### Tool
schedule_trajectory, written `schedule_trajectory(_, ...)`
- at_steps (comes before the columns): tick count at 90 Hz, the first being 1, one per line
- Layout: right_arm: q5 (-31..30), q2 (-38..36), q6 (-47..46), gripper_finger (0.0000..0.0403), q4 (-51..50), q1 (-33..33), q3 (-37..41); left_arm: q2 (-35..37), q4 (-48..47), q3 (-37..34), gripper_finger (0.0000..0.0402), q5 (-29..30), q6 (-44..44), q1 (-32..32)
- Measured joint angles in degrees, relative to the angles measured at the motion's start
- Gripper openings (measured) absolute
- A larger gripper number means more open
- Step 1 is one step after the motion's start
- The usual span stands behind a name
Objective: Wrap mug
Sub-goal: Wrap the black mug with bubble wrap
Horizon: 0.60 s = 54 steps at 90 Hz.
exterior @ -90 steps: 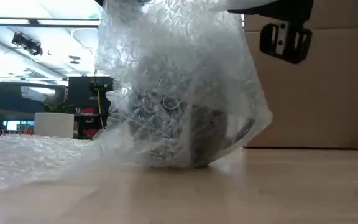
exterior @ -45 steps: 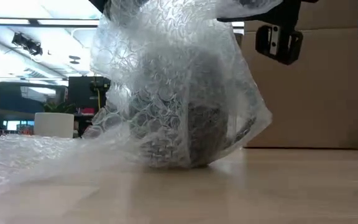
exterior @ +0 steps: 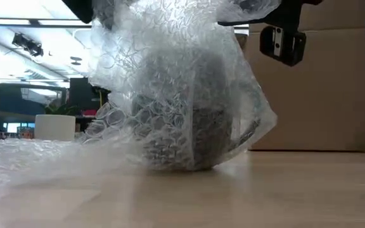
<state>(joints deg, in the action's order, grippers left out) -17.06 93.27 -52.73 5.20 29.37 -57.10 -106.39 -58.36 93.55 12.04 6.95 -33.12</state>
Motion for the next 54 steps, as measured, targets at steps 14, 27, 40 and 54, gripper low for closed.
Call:
schedule_trajectory(14,-0.11,0.00,0.00,0.0000,1.14,-0.62,0.00,-0.02,-6.84,2.78,0.0106,-0.69,2.92,-1.36)
schedule_trajectory(27,-0.11,0.00,-0.07,0.0000,1.74,-0.77,0.00,-0.04,-15.20,5.89,0.0106,-0.27,7.75,-3.13)
schedule_trajectory(40,-0.09,0.00,-0.13,0.0000,1.81,-0.77,0.00,-0.04,-15.85,8.90,0.0106,5.61,10.02,-5.62)
schedule_trajectory(54,-0.08,0.00,-0.15,0.0000,1.83,-0.77,0.00,0.00,-4.96,9.45,0.0106,18.95,1.03,-8.63)
